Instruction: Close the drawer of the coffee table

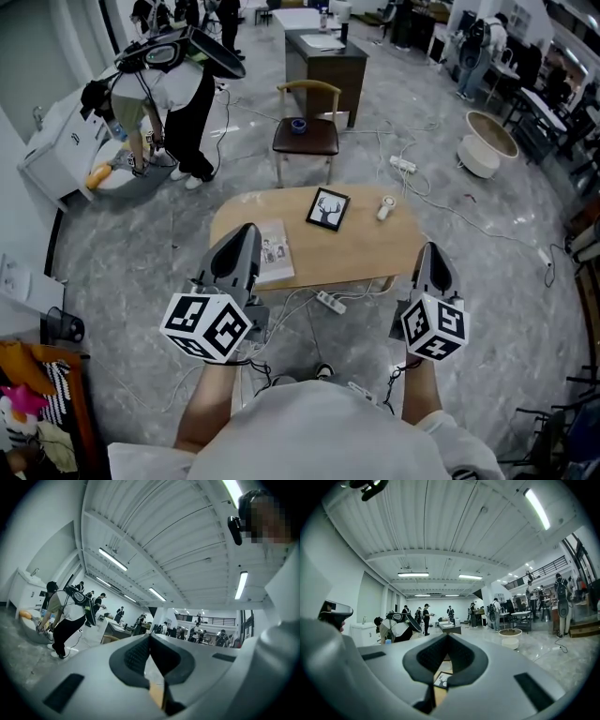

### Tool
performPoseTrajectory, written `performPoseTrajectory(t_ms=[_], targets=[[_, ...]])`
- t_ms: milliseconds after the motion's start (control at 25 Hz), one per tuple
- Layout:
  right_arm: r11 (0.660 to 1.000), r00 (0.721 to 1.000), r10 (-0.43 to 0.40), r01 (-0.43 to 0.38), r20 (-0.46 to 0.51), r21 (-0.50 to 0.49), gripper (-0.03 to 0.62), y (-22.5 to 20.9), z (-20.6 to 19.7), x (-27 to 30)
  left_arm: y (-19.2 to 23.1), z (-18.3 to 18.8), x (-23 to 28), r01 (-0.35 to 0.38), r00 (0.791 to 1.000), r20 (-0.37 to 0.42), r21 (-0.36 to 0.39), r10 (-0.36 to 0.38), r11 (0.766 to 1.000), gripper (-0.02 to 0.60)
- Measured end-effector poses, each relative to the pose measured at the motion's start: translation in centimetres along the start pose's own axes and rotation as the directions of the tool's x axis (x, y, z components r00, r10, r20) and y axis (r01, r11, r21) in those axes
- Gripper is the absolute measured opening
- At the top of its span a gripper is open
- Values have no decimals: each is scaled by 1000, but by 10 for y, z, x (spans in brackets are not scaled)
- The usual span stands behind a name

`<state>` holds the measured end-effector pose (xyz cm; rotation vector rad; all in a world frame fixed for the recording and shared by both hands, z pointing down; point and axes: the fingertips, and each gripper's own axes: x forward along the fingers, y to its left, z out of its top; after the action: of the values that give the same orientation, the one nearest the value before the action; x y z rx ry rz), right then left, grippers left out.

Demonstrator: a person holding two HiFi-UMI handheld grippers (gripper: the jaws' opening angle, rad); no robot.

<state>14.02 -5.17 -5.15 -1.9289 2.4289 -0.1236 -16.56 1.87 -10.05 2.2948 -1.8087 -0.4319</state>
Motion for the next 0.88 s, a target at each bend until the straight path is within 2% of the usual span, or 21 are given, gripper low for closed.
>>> performPoseTrajectory(t_ms=[160, 880], targets=[[999, 1000, -9, 8, -17, -53, 0, 2, -2, -1, 1, -3, 2, 1, 1000, -9, 4, -1, 1000, -5], [1000, 999, -20, 20, -42, -4, 0, -4, -12, 1, 5, -11, 7, 1, 1000, -16, -22, -1, 1000, -5]])
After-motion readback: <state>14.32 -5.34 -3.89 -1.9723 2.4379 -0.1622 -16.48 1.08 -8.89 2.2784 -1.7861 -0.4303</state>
